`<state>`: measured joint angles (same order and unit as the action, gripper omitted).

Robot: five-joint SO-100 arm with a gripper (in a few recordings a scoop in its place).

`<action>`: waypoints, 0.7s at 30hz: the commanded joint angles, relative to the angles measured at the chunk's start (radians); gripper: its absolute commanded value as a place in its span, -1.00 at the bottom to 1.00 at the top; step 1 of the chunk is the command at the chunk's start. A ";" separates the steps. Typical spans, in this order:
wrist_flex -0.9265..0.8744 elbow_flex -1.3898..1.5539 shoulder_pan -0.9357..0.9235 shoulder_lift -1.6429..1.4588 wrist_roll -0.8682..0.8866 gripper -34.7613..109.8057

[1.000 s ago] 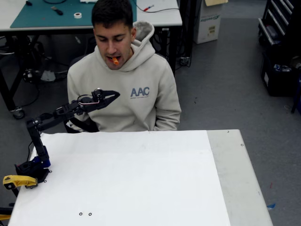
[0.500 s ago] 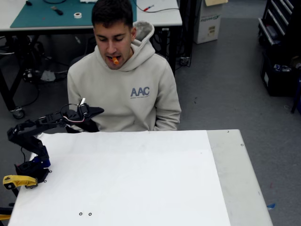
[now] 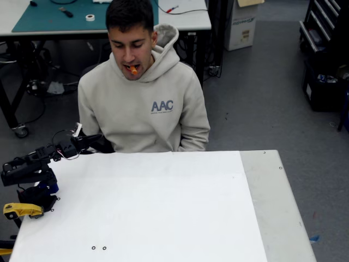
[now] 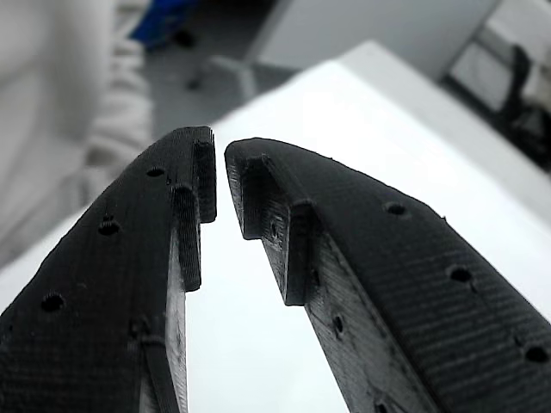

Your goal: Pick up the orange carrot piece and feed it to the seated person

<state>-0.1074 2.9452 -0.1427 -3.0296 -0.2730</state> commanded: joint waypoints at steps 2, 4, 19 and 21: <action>0.000 0.091 0.006 -0.101 0.086 -0.55; -0.006 0.109 -0.002 -0.110 0.141 -0.55; -0.560 0.100 0.147 -0.133 0.414 -0.55; -0.595 0.086 0.158 -0.156 0.414 -0.55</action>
<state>-0.6519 3.0710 -0.0015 -3.1416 0.1289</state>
